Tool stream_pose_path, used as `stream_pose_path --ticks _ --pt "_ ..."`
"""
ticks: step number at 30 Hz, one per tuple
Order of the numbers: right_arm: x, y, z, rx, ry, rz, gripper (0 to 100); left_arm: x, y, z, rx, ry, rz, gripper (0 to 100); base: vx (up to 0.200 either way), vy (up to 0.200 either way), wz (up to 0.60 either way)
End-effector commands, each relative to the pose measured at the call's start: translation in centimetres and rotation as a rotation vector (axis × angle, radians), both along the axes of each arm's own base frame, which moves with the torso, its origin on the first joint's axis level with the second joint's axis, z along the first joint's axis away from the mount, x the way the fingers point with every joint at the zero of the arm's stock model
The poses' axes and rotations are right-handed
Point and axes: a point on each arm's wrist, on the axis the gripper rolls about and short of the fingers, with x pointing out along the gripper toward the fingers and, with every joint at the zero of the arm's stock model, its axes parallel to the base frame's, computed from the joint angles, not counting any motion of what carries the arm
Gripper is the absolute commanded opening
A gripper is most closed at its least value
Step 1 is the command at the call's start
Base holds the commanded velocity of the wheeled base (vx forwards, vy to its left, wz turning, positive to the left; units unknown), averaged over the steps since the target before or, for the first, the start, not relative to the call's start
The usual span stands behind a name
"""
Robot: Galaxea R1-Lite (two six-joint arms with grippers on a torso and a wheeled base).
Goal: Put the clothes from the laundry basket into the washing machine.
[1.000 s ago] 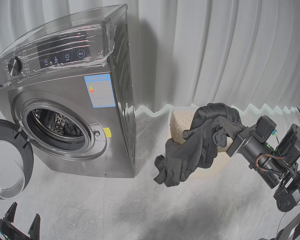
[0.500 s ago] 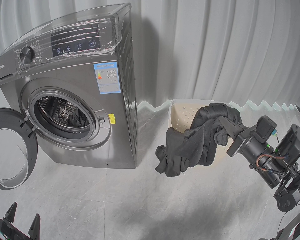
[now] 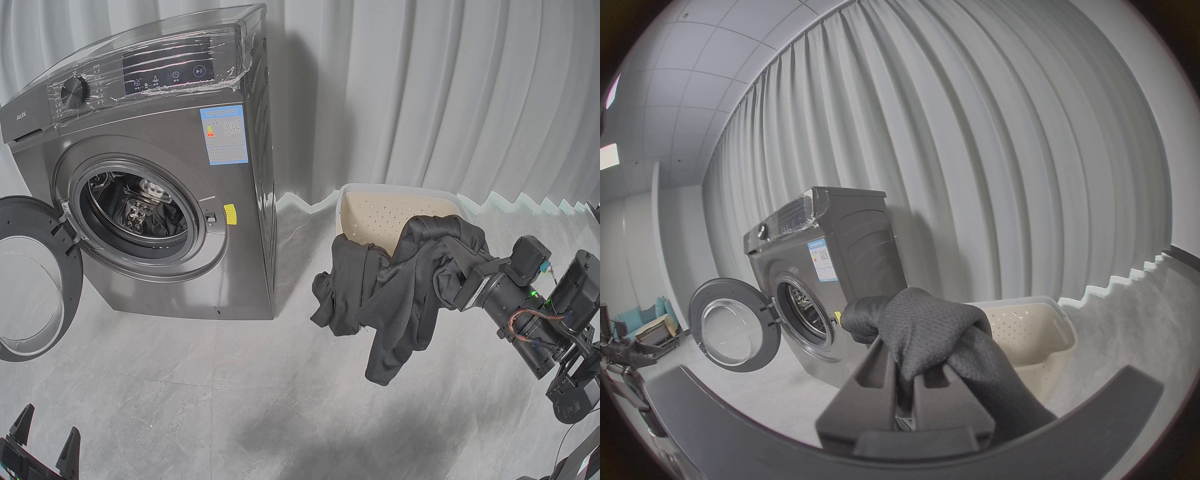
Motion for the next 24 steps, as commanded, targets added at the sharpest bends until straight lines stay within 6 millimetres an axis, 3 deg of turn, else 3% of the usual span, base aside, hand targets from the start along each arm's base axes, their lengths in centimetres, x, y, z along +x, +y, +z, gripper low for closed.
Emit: stream_pose_path --ticks 1,24 --pt "0.02 0.02 -0.19 -0.004 0.011 -0.007 0 -0.01 0.0 -0.44 -0.001 0.0 0.0 100 0.0 0.2 0.0" --pt "-0.14 0.32 -0.18 0.0 0.011 0.009 0 -0.01 0.0 -0.44 -0.001 0.0 0.0 100 0.0 0.2 0.0"
